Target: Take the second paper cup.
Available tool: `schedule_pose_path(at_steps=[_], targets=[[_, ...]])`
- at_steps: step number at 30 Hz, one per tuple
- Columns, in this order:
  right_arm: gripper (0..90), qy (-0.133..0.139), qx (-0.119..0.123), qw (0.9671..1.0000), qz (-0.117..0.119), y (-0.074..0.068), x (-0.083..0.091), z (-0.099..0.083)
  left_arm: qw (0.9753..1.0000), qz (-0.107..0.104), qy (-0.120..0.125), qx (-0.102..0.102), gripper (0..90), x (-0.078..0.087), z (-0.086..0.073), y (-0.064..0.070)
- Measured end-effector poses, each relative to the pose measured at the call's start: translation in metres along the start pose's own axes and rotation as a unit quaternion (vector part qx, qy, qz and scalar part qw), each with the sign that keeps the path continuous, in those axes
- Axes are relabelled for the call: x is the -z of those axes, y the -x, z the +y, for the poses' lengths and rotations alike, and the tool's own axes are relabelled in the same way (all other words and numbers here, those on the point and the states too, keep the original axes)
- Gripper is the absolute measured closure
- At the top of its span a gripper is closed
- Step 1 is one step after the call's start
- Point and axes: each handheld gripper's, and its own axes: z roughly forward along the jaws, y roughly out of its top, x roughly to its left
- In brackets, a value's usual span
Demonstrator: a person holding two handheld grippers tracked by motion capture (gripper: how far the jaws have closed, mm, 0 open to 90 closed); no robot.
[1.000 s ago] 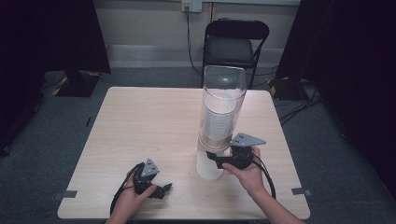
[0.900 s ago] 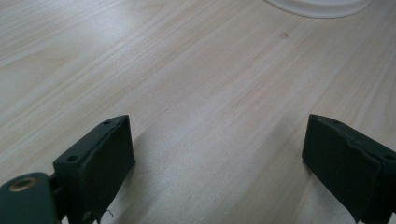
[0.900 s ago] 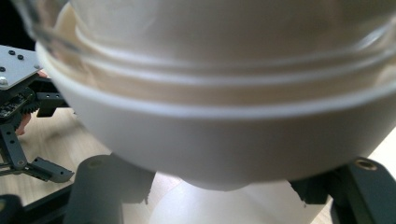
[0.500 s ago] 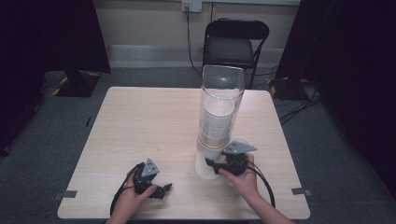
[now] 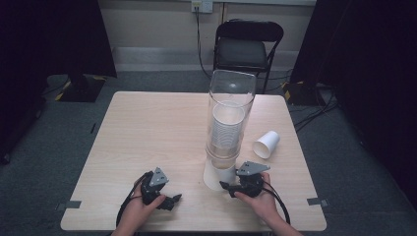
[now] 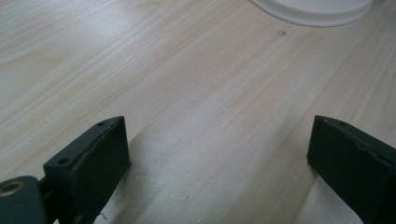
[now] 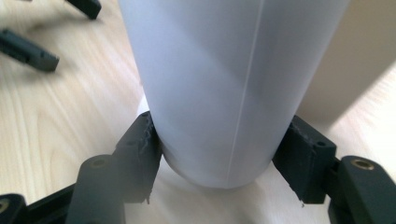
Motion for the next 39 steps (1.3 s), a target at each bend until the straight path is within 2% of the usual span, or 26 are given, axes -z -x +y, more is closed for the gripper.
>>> schedule_pose_path(at_steps=[2, 5, 12, 19, 23, 26, 29, 32, 36, 39], targets=[[36.1, -0.001, -0.007, 1.0000, 0.000, 0.003, 0.005, -0.006, 1.0000, 0.000, 0.000, -0.001, 5.0, 0.000, 0.000, 0.000], [35.9, -0.009, -0.019, 0.9997, -0.015, 0.015, 0.013, -0.014, 1.0000, 0.000, 0.000, -0.001, 5.0, 0.000, 0.000, 0.000], [35.7, -0.029, -0.011, 0.9988, -0.039, 0.033, 0.025, -0.029, 1.0000, 0.001, -0.001, -0.003, 5.0, 0.000, 0.000, 0.000], [34.9, -0.047, -0.014, 0.9976, -0.048, 0.045, 0.031, -0.042, 1.0000, 0.001, -0.001, -0.003, 4.9, 0.000, 0.000, 0.000], [27.9, -0.047, -0.023, 0.9975, -0.048, 0.048, 0.031, -0.044, 1.0000, 0.001, -0.001, -0.003, 4.9, 0.000, 0.000, 0.000], [27.4, -0.048, -0.027, 0.9974, -0.046, 0.049, 0.032, -0.046, 1.0000, 0.001, -0.001, -0.003, 4.9, 0.000, 0.000, 0.000], [27.3, -0.047, -0.025, 0.9976, -0.045, 0.049, 0.032, -0.046, 1.0000, 0.001, -0.001, -0.003, 5.0, 0.000, 0.000, 0.000], [23.5, -0.050, -0.020, 0.9975, -0.046, 0.048, 0.034, -0.047, 1.0000, 0.001, -0.001, -0.003, 5.0, 0.000, 0.000, 0.000], [22.5, -0.051, -0.016, 0.9979, -0.036, 0.048, 0.040, -0.049, 1.0000, 0.001, 0.000, -0.003, 4.9, 0.000, 0.000, 0.000], [21.7, -0.054, -0.033, 0.9977, -0.021, 0.049, 0.047, -0.055, 1.0000, 0.001, -0.001, -0.003, 4.9, 0.000, 0.000, 0.000]])
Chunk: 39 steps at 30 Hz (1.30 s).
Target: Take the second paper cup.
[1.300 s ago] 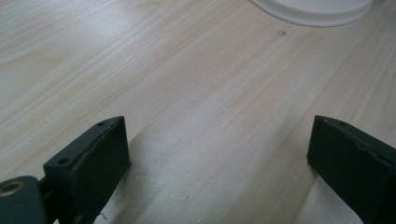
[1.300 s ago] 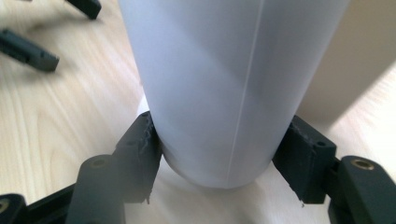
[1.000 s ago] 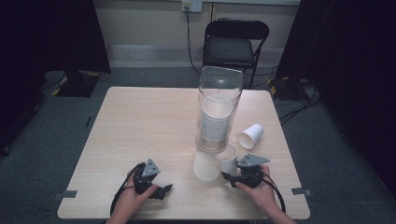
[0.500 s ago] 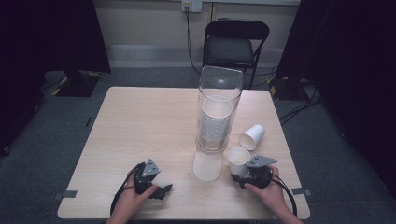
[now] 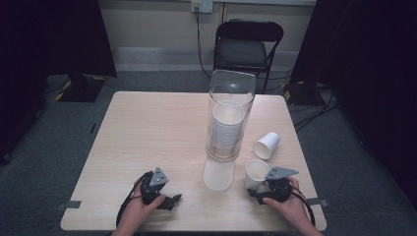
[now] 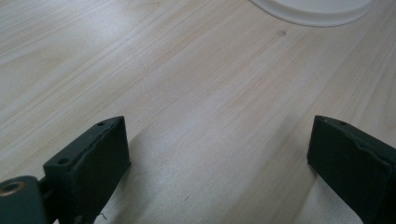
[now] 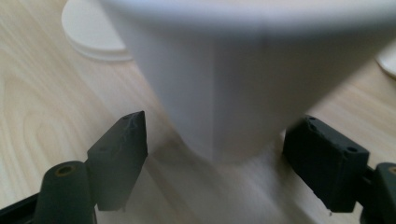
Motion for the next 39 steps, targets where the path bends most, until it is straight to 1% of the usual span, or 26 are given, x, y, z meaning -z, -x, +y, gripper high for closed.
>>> schedule_pose_path(at_steps=[2, 5, 7, 9, 11, 15, 19, 22, 23, 26, 28, 30, 31, 32, 34, 35, 38, 39], targets=[[23.0, 0.004, 0.010, 0.9998, -0.016, 0.001, 0.008, -0.003, 1.0000, 0.000, 0.000, 0.000, 4.9, 0.000, 0.000, 0.000], [22.2, 0.003, 0.005, 0.9999, -0.014, 0.005, 0.020, -0.006, 1.0000, 0.000, 0.000, 0.000, 5.0, 0.000, 0.000, 0.000], [23.1, -0.002, 0.009, 0.9999, -0.008, 0.008, 0.027, -0.010, 1.0000, 0.000, 0.000, 0.000, 5.0, 0.000, 0.000, 0.000], [23.2, -0.008, 0.013, 0.9998, -0.008, 0.012, 0.032, -0.014, 1.0000, 0.000, 0.000, 0.000, 4.9, 0.000, 0.000, 0.000], [24.0, -0.013, 0.009, 0.9998, -0.009, 0.016, 0.037, -0.019, 1.0000, 0.000, 0.000, 0.000, 5.0, 0.000, 0.000, 0.000], [25.0, -0.011, 0.006, 0.9996, -0.026, 0.027, 0.043, -0.022, 1.0000, 0.000, 0.000, 0.000, 5.0, 0.000, 0.000, 0.000], [24.6, -0.007, 0.005, 0.9987, -0.051, 0.041, 0.045, -0.016, 1.0000, 0.000, 0.000, 0.000, 5.0, 0.000, 0.000, 0.000], [24.7, -0.005, 0.002, 0.9977, -0.067, 0.051, 0.044, -0.006, 1.0000, 0.000, 0.000, 0.000, 4.9, 0.000, 0.000, 0.000], [24.7, -0.003, -0.001, 0.9976, -0.069, 0.055, 0.042, -0.002, 1.0000, 0.000, 0.000, 0.000, 5.0, 0.000, 0.000, 0.000], [25.0, -0.001, -0.005, 0.9962, -0.087, 0.066, 0.038, 0.009, 1.0000, 0.000, 0.000, 0.000, 5.0, 0.000, 0.000, 0.000], [25.0, 0.003, -0.007, 0.9946, -0.103, 0.074, 0.034, 0.015, 1.0000, 0.000, 0.000, 0.000, 4.9, 0.000, 0.000, 0.000], [24.9, 0.007, -0.013, 0.9933, -0.114, 0.080, 0.030, 0.021, 1.0000, 0.000, 0.000, 0.000, 5.0, 0.000, 0.000, 0.000], [24.7, 0.010, -0.014, 0.9925, -0.121, 0.082, 0.028, 0.023, 1.0000, 0.000, 0.000, 0.000, 4.9, 0.000, 0.000, 0.000], [24.9, 0.018, -0.015, 0.9919, -0.125, 0.083, 0.025, 0.027, 1.0000, 0.000, 0.000, 0.000, 4.9, 0.000, 0.000, 0.000], [24.6, 0.025, -0.021, 0.9904, -0.135, 0.083, 0.022, 0.031, 1.0000, 0.000, 0.000, 0.000, 4.9, 0.000, 0.000, 0.000], [24.8, 0.031, -0.024, 0.9901, -0.135, 0.083, 0.020, 0.033, 1.0000, 0.000, 0.000, 0.000, 4.9, 0.000, 0.000, 0.000], [25.2, 0.039, -0.033, 0.9876, -0.148, 0.082, 0.015, 0.037, 1.0000, 0.000, 0.000, 0.000, 4.9, 0.000, 0.000, 0.000], [24.9, 0.040, -0.033, 0.9870, -0.152, 0.083, 0.013, 0.038, 1.0000, 0.000, 0.000, 0.000, 4.9, 0.000, 0.000, 0.000]])
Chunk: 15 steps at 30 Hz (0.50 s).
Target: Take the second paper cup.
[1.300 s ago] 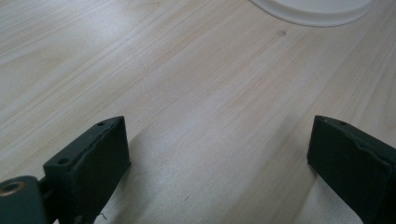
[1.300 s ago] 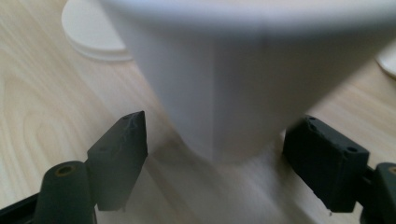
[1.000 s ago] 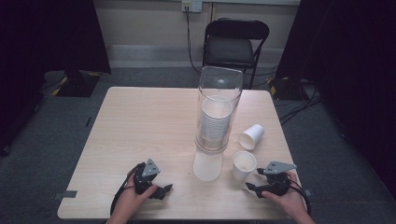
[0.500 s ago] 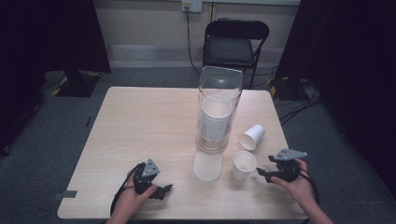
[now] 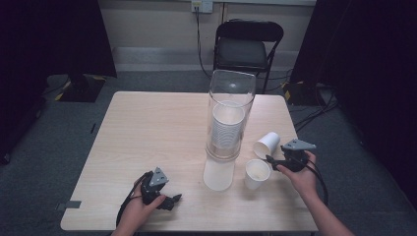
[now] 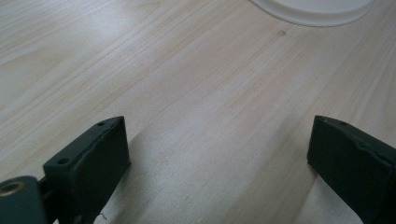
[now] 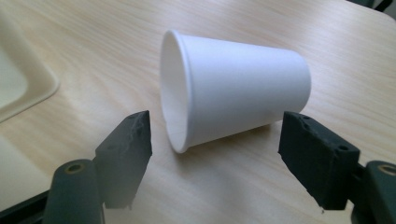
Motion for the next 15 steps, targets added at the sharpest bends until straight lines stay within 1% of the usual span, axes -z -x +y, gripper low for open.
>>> schedule_pose_path(at_steps=[2, 4, 9, 11, 12, 13, 15], targets=[[25.1, 0.005, -0.001, 0.9998, -0.017, 0.001, -0.003, 0.000, 1.0000, 0.000, 0.000, 0.000, 4.9, 0.000, 0.000, 0.000], [25.6, 0.006, -0.010, 0.9998, -0.018, 0.002, -0.005, 0.001, 1.0000, 0.000, 0.000, 0.000, 4.9, 0.000, 0.000, 0.000], [26.8, 0.008, -0.003, 0.9996, -0.026, -0.002, -0.011, 0.004, 1.0000, 0.000, 0.000, 0.000, 4.8, 0.000, 0.000, 0.000], [26.7, 0.010, -0.006, 0.9993, -0.036, -0.003, -0.013, 0.004, 1.0000, 0.000, 0.000, 0.000, 4.8, 0.000, 0.000, 0.000], [27.7, 0.011, -0.014, 0.9993, -0.034, -0.003, -0.014, 0.004, 1.0000, 0.000, 0.000, 0.000, 4.8, 0.000, 0.000, 0.000], [30.7, 0.010, -0.017, 0.9994, -0.029, -0.003, -0.015, 0.005, 1.0000, 0.000, 0.000, 0.000, 4.8, 0.000, 0.000, 0.000], [35.0, 0.011, -0.016, 0.9994, -0.028, -0.004, -0.015, 0.004, 1.0000, 0.000, 0.000, 0.000, 4.7, 0.000, 0.000, 0.000]])
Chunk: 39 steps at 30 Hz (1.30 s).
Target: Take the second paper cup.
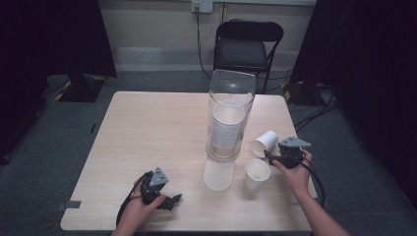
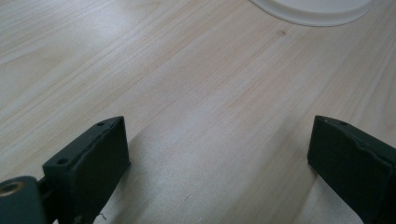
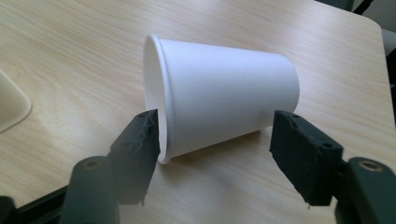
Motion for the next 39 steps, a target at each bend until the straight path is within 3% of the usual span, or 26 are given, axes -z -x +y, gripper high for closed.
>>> schedule_pose_path(at_steps=[3, 7, 26, 28, 33, 39], targets=[[45.4, 0.005, 0.010, 0.9999, -0.002, -0.0004, 0.0022, 0.0002, 1.0000, 0.000, 0.000, 0.000, 4.7, 0.0000, 0.0000, 0.0000], [57.1, 0.005, 0.006, 1.0000, 0.003, 0.0015, 0.0054, 0.0006, 1.0000, 0.000, 0.000, 0.000, 4.8, 0.0000, 0.0000, 0.0000], [87.3, -0.002, 0.011, 0.9999, 0.006, 0.0060, 0.0082, -0.0017, 1.0000, 0.000, 0.000, 0.000, 4.8, 0.0000, 0.0000, 0.0000], [87.0, 0.002, 0.012, 0.9999, 0.006, 0.0066, 0.0081, -0.0016, 1.0000, 0.000, 0.000, 0.000, 4.8, 0.0000, 0.0000, 0.0000], [62.7, 0.007, 0.005, 0.9999, -0.009, 0.0048, 0.0072, -0.0007, 1.0000, 0.000, 0.000, 0.000, 4.8, 0.0000, 0.0000, 0.0000], [53.7, 0.007, 0.001, 0.9996, -0.027, 0.0041, 0.0006, -0.0006, 1.0000, 0.000, 0.000, 0.000, 4.8, 0.0000, 0.0000, 0.0000]])
